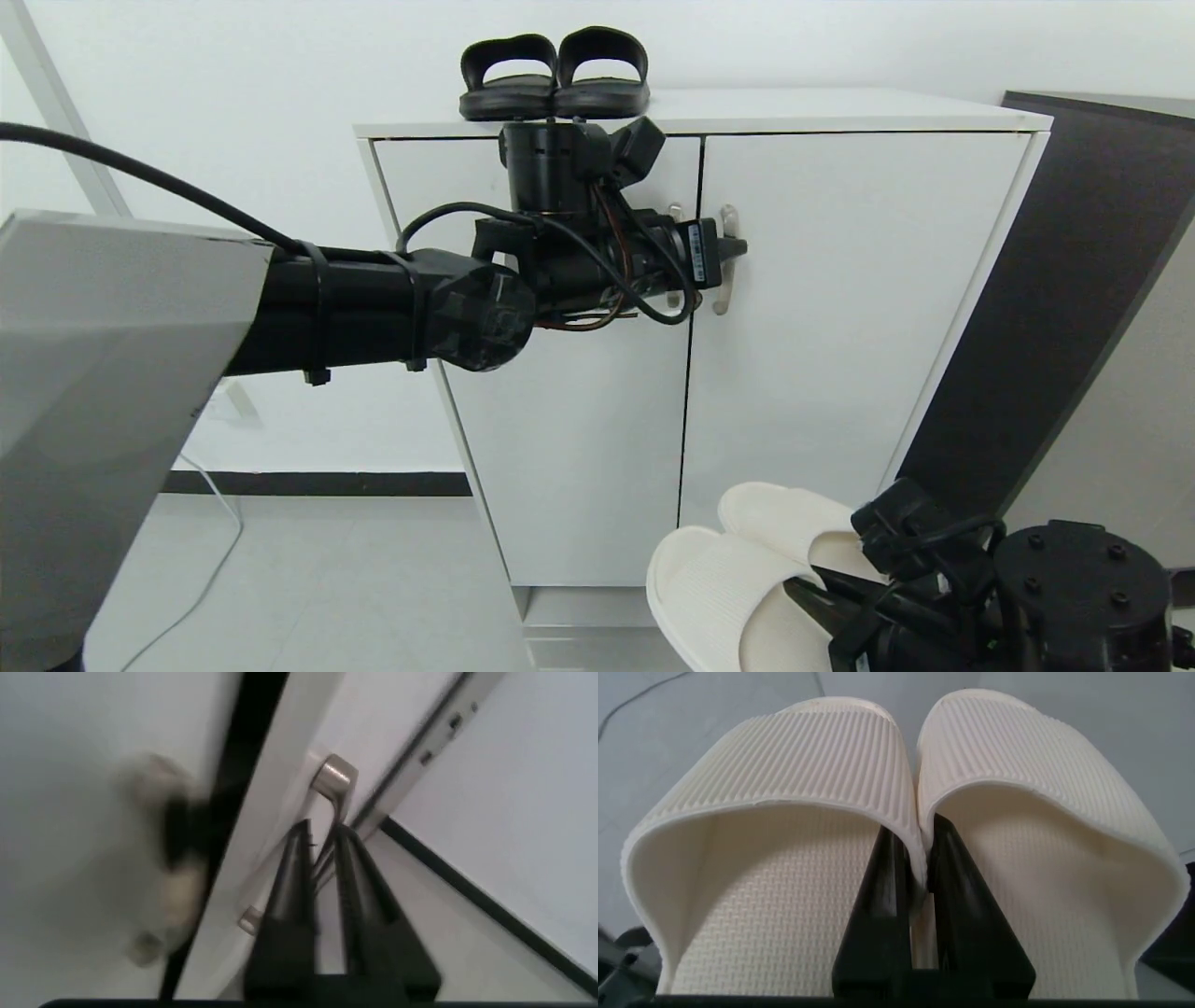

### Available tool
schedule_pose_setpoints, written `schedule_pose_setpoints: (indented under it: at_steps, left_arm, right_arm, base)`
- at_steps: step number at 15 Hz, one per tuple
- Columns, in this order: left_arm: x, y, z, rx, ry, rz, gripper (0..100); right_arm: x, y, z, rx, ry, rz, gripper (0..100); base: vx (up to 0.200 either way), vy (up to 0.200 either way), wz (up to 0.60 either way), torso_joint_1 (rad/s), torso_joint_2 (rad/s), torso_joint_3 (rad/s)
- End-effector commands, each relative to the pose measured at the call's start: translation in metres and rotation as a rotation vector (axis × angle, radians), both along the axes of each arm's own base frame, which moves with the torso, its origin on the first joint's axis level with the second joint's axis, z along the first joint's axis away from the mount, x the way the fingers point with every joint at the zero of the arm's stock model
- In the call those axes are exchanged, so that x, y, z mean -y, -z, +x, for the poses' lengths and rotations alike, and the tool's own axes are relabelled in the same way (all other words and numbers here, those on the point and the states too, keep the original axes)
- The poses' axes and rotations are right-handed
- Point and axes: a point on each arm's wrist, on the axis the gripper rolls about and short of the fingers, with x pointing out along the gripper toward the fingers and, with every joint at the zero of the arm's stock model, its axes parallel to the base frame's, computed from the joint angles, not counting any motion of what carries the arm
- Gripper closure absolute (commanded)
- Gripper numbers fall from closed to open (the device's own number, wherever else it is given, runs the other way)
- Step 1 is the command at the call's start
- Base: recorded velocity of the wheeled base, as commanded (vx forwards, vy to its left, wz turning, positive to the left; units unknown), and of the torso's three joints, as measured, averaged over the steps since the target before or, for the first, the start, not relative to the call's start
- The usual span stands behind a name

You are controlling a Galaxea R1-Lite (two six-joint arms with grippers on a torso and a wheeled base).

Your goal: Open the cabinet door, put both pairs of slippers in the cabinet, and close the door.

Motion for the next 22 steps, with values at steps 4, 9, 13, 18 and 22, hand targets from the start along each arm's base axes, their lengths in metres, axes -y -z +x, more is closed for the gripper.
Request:
schedule_pose_setpoints:
  at_steps: [4,9,13,18,22]
  left_arm:
    - [-0.013,-0.007,-0.028,-0.014,0.022,0.010,100]
    - [-0.037,-0.010,-0.076,-0.012,0.051,0.005,100]
    - [-0.056,-0.012,-0.092,0.001,0.031,-0.014,100]
    - [-0.056,-0.011,-0.060,-0.004,-0.027,-0.024,100]
    - [-0.054,-0.006,-0.030,-0.027,-0.070,-0.049,100]
  right_arm:
    - [0.005,-0.001,-0.005,-0.006,-0.053,0.010,100]
    - [0.012,-0.005,-0.015,-0.026,-0.171,0.047,100]
    - [0.012,-0.004,-0.014,-0.029,-0.176,0.046,100]
    - [0.012,-0.003,-0.014,-0.030,-0.175,0.043,100]
    - [0.011,-0.002,-0.014,-0.035,-0.173,0.035,100]
  base:
    - [0.000,0.000,0.00,0.000,0.00,0.000]
    - [0.000,0.000,0.00,0.000,0.00,0.000]
    - [0.000,0.000,0.00,0.000,0.00,0.000]
    - [0.000,0.000,0.00,0.000,0.00,0.000]
    - [0.000,0.000,0.00,0.000,0.00,0.000]
